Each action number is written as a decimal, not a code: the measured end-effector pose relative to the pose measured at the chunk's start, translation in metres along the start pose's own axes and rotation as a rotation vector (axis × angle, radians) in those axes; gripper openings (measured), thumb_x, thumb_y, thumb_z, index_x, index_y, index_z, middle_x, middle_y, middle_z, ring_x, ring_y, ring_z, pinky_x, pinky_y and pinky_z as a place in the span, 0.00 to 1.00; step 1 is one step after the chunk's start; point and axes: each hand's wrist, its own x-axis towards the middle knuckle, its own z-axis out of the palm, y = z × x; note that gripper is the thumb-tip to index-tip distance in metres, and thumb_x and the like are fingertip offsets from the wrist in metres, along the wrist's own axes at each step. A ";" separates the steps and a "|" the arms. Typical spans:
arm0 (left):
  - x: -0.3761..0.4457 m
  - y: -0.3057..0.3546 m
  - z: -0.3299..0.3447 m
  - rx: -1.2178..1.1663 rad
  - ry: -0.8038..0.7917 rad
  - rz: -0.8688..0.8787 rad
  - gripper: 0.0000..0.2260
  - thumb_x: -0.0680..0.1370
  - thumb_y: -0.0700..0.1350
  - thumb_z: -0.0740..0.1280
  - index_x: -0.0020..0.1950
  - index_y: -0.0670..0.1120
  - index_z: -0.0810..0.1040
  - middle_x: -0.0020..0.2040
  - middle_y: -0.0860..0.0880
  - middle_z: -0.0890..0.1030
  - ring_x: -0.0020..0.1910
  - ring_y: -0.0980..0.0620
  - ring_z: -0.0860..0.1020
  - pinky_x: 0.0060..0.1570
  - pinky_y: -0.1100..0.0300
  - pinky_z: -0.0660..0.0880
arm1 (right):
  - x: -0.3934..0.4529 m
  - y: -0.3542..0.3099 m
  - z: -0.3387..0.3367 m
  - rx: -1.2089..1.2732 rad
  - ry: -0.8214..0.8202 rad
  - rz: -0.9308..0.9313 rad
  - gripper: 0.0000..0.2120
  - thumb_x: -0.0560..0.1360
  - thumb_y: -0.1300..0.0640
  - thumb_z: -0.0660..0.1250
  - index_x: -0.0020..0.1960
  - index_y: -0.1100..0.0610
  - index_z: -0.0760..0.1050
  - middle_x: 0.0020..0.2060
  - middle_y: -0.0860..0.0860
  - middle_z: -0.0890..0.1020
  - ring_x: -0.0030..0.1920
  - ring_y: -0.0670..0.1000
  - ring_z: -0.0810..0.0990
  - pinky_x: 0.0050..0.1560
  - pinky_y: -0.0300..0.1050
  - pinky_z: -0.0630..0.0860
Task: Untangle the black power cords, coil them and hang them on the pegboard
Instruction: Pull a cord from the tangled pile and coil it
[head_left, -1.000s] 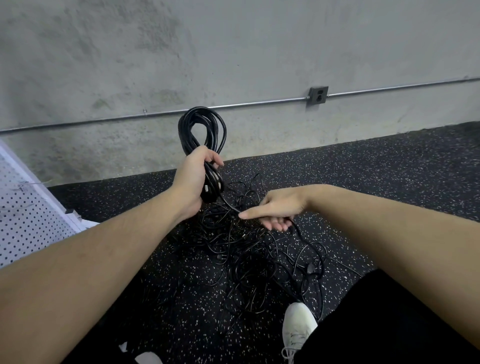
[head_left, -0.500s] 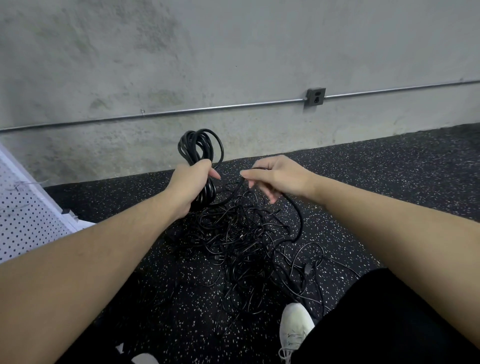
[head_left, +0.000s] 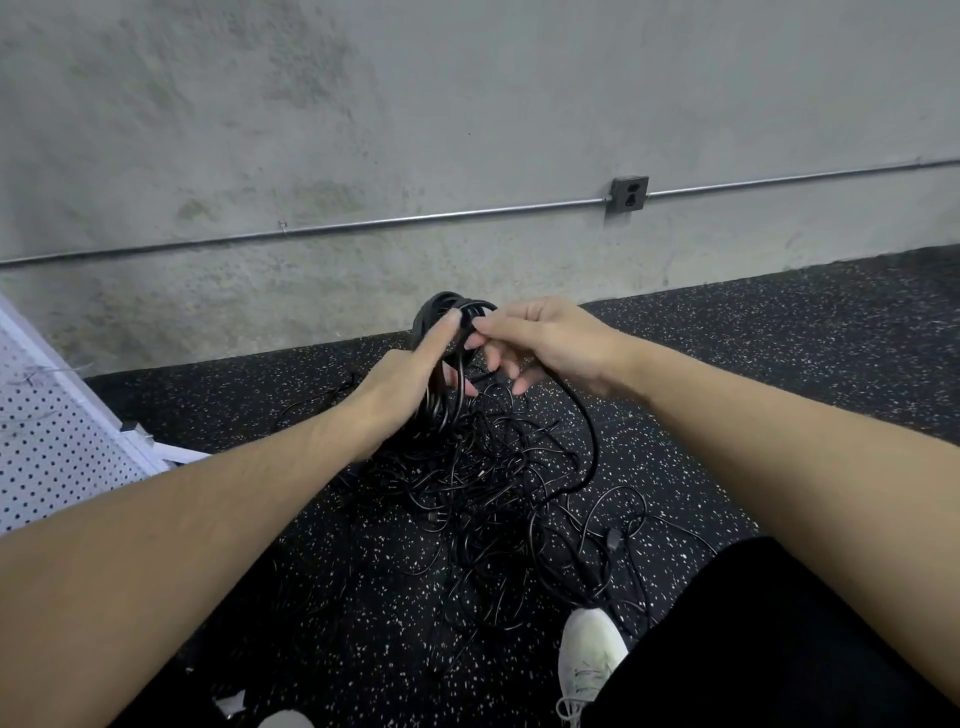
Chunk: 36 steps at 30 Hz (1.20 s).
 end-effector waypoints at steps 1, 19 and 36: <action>0.000 0.001 0.001 0.003 -0.016 0.020 0.32 0.77 0.73 0.58 0.42 0.49 0.89 0.34 0.52 0.85 0.39 0.52 0.82 0.49 0.54 0.74 | 0.000 0.000 0.003 -0.061 0.062 -0.009 0.10 0.82 0.53 0.65 0.48 0.58 0.80 0.32 0.52 0.78 0.30 0.47 0.75 0.31 0.39 0.78; 0.000 0.002 0.011 0.105 0.001 0.168 0.18 0.79 0.46 0.60 0.31 0.44 0.79 0.27 0.48 0.73 0.28 0.53 0.72 0.31 0.61 0.68 | 0.011 0.005 -0.005 -0.069 0.515 -0.243 0.10 0.67 0.52 0.82 0.38 0.53 0.82 0.50 0.48 0.82 0.50 0.43 0.80 0.56 0.36 0.73; -0.009 0.000 0.006 -0.148 -0.113 0.258 0.14 0.70 0.52 0.59 0.30 0.45 0.76 0.34 0.44 0.76 0.36 0.50 0.76 0.42 0.55 0.70 | 0.028 -0.021 0.036 0.678 0.337 -0.130 0.22 0.77 0.62 0.71 0.70 0.54 0.72 0.42 0.52 0.75 0.29 0.49 0.80 0.31 0.40 0.78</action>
